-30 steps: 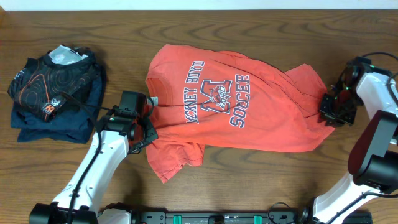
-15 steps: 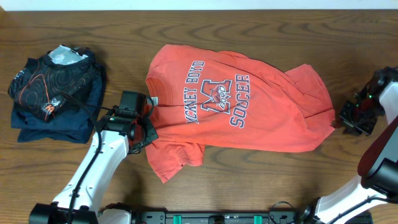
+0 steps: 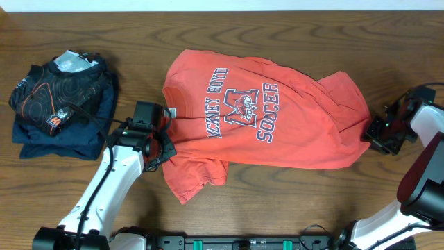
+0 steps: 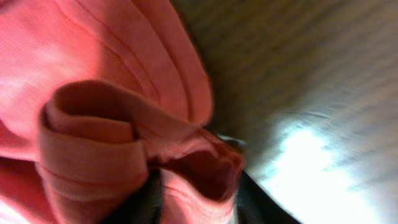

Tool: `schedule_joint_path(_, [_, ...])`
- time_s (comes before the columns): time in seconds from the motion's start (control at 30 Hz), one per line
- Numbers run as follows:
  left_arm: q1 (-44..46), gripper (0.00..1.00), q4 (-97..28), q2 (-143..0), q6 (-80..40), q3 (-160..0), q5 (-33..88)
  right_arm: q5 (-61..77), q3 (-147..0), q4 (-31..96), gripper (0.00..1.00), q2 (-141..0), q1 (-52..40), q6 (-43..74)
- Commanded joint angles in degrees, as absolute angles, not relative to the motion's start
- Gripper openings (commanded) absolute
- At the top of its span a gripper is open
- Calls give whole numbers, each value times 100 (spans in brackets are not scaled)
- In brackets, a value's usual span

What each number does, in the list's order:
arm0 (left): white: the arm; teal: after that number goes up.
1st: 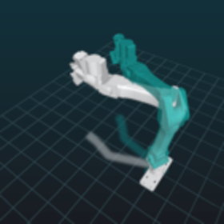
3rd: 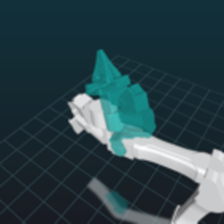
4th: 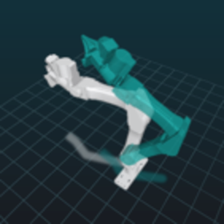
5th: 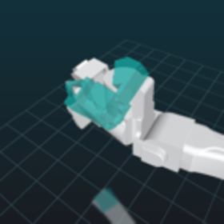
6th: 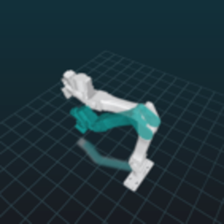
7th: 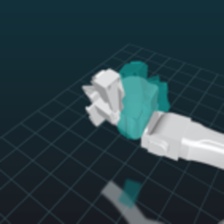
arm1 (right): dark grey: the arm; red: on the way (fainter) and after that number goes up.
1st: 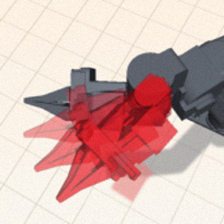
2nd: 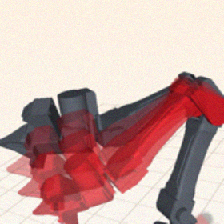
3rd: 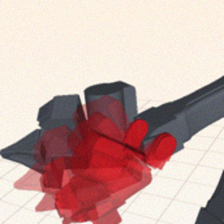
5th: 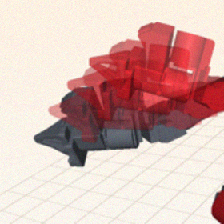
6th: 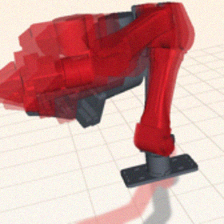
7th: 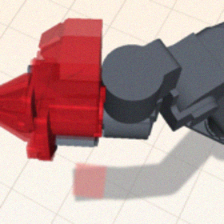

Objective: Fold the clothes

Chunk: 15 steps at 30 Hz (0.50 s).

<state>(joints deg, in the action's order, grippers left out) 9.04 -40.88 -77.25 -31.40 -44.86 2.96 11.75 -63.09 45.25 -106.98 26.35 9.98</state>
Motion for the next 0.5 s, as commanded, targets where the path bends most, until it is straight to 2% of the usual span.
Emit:
schedule_joint_path(0.0, [880,6,-4104,-7743,-3063,-4473,209,1356,-6136,4504,15,-10825,2543,1020])
schedule_joint_path(0.07, [880,6,-4104,-7743,-3063,-4473,211,1367,-6163,4676,3,-10820,2547,1020])
schedule_joint_path(0.1, [880,6,-4104,-7743,-3063,-4473,209,1365,-6208,4849,1,-10798,2550,1017])
schedule_joint_path(0.33, [880,6,-4101,-7743,-3063,-4473,209,1076,-7647,7450,1,-10486,2624,480])
schedule_joint_path(0.47, [880,6,-4101,-7743,-3063,-4473,209,519,-8272,7806,1,-10484,2620,482])
